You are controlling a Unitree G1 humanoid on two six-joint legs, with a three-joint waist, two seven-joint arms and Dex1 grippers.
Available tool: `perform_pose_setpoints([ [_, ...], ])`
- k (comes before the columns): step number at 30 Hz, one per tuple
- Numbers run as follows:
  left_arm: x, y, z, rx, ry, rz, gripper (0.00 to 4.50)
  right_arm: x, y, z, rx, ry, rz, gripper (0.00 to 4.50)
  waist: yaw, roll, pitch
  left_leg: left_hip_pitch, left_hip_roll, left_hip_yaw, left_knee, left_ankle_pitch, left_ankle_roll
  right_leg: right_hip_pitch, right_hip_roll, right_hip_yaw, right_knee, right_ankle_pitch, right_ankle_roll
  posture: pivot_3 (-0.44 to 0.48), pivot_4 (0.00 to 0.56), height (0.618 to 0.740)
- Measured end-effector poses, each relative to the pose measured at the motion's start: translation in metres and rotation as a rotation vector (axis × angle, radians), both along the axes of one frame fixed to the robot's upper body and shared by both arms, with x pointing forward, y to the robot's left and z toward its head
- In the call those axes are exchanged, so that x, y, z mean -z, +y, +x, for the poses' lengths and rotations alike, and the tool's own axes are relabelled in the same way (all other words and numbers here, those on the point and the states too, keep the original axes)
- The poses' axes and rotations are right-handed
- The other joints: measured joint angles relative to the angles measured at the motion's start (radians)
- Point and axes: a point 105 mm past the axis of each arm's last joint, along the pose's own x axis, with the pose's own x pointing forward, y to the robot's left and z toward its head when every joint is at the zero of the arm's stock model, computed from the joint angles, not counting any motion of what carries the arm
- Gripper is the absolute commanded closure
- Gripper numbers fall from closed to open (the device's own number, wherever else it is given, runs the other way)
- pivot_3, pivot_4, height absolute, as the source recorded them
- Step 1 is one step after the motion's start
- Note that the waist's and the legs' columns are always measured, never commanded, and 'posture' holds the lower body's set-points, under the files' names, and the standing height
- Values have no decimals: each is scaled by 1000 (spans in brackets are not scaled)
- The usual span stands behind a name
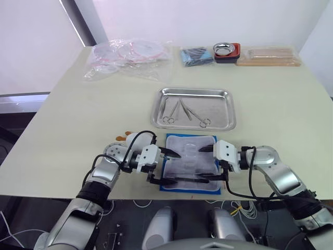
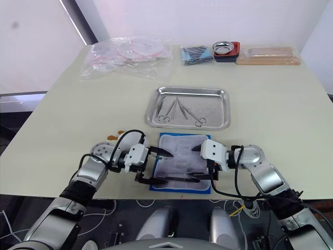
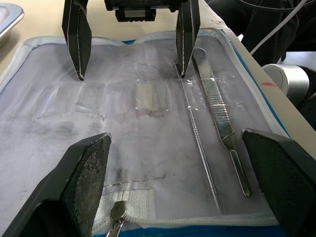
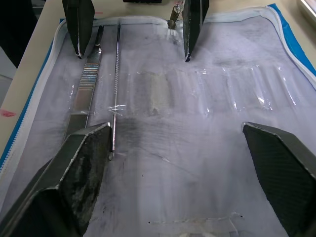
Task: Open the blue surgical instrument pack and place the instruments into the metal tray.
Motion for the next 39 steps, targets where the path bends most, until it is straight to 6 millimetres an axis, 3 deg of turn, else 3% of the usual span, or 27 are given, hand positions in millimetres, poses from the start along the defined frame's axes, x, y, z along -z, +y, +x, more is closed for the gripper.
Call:
perform_pose_setpoints([
  [1,0,0,0,0,0,0,0,0,0,-1,-6,-2,-3,1820,0,0,0,0,0,0,0,0,0,0,0,0,0,0,0,0,150,740],
  [6,0,0,0,-1,2,0,0,2,-3,-8,-54,9,-28,4264,0,0,0,0,0,0,0,0,0,0,0,0,0,0,0,0,150,740],
  [7,0,0,0,-1,2,0,0,2,-3,-9,-57,12,-28,4395,0,0,0,0,0,0,0,0,0,0,0,0,0,0,0,0,150,740],
  [26,0,0,0,-1,3,1,0,0,-6,-15,-94,20,-34,4395,0,0,-1,0,0,0,0,0,0,0,0,0,0,0,0,0,150,740],
  [39,0,0,0,0,3,0,0,-21,-19,-12,-52,-40,-81,4395,1,-1,0,0,0,-1,0,0,0,0,0,0,0,0,0,0,150,740],
])
